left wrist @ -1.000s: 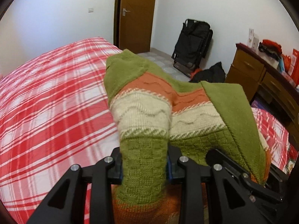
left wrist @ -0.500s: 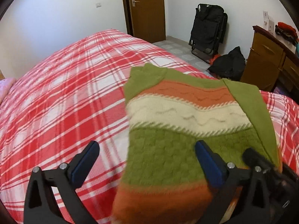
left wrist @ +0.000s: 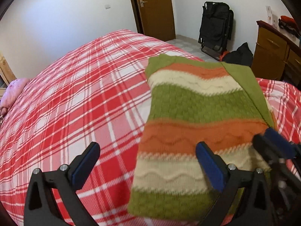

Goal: Fold small clothes
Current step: 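Open both grippers and pull them back from the folded sweater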

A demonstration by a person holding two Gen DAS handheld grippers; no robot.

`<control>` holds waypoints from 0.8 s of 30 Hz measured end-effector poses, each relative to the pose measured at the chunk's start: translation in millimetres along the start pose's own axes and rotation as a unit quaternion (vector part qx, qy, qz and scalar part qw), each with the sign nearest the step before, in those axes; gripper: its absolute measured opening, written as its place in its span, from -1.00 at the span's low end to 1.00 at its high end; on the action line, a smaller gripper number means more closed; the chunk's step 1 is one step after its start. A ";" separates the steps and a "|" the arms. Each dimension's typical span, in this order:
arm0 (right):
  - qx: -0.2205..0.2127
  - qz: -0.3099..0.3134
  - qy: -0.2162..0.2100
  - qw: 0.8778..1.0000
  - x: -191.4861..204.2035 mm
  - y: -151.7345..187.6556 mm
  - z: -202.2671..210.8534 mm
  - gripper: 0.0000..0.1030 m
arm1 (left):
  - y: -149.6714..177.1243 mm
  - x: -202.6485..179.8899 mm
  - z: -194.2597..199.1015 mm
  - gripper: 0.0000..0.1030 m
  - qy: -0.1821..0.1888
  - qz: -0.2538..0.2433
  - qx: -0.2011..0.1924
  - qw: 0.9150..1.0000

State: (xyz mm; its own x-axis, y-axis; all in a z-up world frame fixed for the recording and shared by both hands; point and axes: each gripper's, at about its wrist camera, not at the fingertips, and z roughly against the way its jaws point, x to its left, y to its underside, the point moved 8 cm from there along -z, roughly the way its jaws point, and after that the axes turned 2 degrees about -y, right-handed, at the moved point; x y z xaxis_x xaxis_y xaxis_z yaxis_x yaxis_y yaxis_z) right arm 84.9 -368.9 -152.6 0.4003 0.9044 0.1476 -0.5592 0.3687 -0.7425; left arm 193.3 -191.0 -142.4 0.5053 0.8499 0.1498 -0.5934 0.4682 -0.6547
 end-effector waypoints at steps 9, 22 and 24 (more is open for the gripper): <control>0.045 -0.027 -0.009 0.999 -1.2 32.8 11.0 -0.40 | 31.9 5.4 19.3 1.00 -0.026 -0.014 0.004 1.000; 0.073 -0.029 0.033 0.996 -13.2 100.2 82.0 -0.35 | 83.2 14.7 72.9 1.00 -0.023 -0.012 -0.003 1.000; 0.075 -0.035 0.035 0.996 -17.3 107.5 93.3 -0.35 | 91.7 11.3 74.8 1.00 -0.019 -0.016 0.006 1.000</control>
State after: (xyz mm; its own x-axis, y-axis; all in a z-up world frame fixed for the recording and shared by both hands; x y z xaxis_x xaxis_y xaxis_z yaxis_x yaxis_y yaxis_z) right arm -49.9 -324.8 -174.0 0.4893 0.8598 0.1463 -0.6281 0.4637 -0.6249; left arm 97.7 -120.3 -145.3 0.5001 0.8426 0.1999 -0.5840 0.4986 -0.6406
